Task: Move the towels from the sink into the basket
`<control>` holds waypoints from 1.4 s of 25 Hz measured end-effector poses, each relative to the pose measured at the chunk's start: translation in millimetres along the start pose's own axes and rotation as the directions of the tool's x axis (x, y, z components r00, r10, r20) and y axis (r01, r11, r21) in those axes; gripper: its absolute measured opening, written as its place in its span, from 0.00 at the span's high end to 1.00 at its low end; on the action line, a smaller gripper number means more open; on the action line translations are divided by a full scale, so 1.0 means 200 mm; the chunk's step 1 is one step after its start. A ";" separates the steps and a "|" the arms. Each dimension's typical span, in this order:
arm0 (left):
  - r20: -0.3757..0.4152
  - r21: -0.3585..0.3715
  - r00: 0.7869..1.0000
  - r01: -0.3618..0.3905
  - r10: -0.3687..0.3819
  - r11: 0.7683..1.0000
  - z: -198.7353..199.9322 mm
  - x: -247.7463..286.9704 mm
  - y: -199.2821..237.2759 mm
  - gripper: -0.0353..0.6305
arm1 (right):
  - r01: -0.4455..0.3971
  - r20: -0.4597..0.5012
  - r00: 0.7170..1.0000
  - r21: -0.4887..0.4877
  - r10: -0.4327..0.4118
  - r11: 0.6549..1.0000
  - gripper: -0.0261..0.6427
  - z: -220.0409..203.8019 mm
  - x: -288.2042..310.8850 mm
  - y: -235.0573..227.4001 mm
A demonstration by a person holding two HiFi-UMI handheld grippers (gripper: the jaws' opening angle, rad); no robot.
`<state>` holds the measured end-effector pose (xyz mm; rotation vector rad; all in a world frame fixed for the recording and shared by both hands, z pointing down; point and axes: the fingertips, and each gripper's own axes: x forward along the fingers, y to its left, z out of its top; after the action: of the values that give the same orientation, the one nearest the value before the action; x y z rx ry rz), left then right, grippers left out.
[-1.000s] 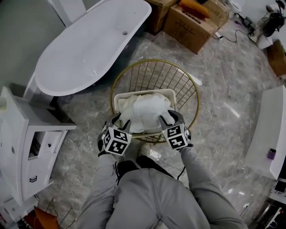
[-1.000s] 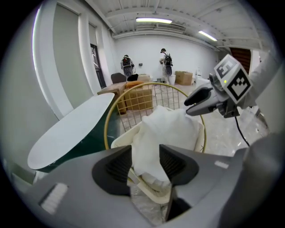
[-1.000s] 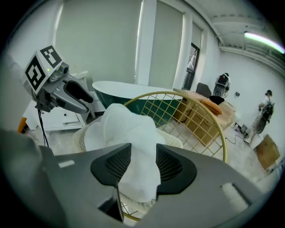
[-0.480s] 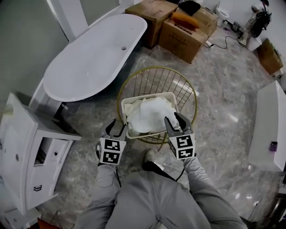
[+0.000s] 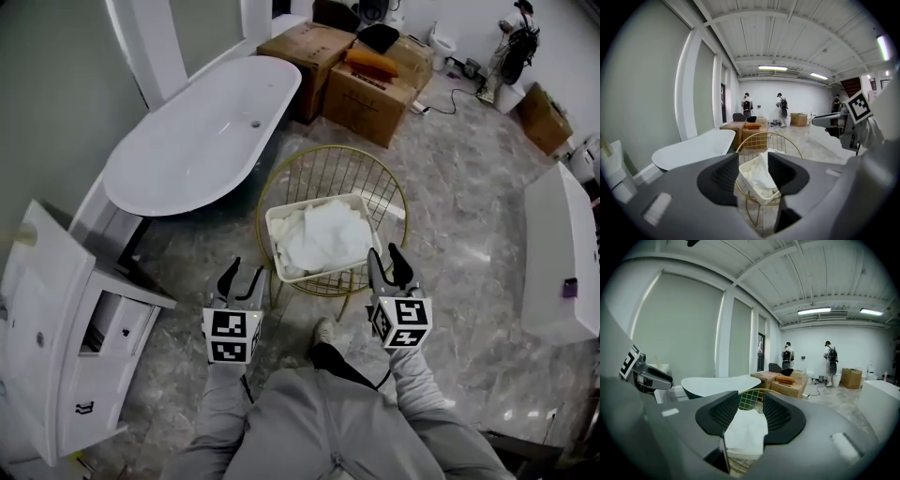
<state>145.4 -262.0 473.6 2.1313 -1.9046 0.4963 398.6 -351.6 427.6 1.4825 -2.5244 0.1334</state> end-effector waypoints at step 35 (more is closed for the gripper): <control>0.197 0.012 0.970 -0.151 0.145 0.989 0.32 -0.14 -0.22 0.58 | 0.043 0.089 0.995 0.013 -0.044 0.999 0.73 0.13 -0.23 -0.35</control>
<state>191.4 -256.9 405.5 2.1341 -2.1874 0.3526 476.7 -351.6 389.3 1.5796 -2.5620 0.0758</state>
